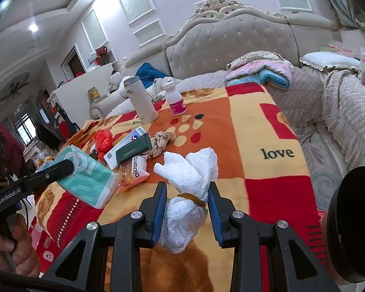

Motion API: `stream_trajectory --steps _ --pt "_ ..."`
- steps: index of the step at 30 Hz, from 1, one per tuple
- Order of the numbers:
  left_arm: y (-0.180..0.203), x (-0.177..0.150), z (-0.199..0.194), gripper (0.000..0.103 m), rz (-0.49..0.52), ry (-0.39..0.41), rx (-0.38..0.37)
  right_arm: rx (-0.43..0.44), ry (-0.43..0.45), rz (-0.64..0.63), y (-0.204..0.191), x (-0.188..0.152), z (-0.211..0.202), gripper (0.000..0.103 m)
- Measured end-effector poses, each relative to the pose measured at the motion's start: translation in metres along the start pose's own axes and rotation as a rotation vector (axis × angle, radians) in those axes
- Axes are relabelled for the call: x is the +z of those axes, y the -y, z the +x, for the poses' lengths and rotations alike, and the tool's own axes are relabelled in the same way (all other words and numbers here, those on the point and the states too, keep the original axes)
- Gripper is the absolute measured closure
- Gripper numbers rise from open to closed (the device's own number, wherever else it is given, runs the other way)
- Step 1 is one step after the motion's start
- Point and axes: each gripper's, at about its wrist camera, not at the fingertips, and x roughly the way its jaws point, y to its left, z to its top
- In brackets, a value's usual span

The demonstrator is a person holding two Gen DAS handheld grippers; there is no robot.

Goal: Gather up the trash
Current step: 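Carry the tissue and teal pack over the black bin and open both grippers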

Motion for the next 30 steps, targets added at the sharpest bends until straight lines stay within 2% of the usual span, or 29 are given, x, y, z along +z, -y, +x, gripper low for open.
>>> stream_trajectory --steps 6,15,24,30 --pt "0.02 0.003 0.005 0.09 0.022 -0.008 -0.011 -0.03 0.023 0.024 0.013 0.0 -0.013 0.071" --pt "0.066 0.003 0.025 0.09 0.067 -0.04 -0.078 -0.139 0.055 0.091 0.054 -0.001 -0.043 0.071" --pt "0.145 0.003 0.066 0.09 0.165 -0.08 -0.175 -0.255 0.088 0.202 0.116 -0.009 -0.085 0.071" --pt "0.201 0.0 0.104 0.09 0.235 -0.128 -0.254 -0.348 0.122 0.323 0.168 -0.019 -0.12 0.071"
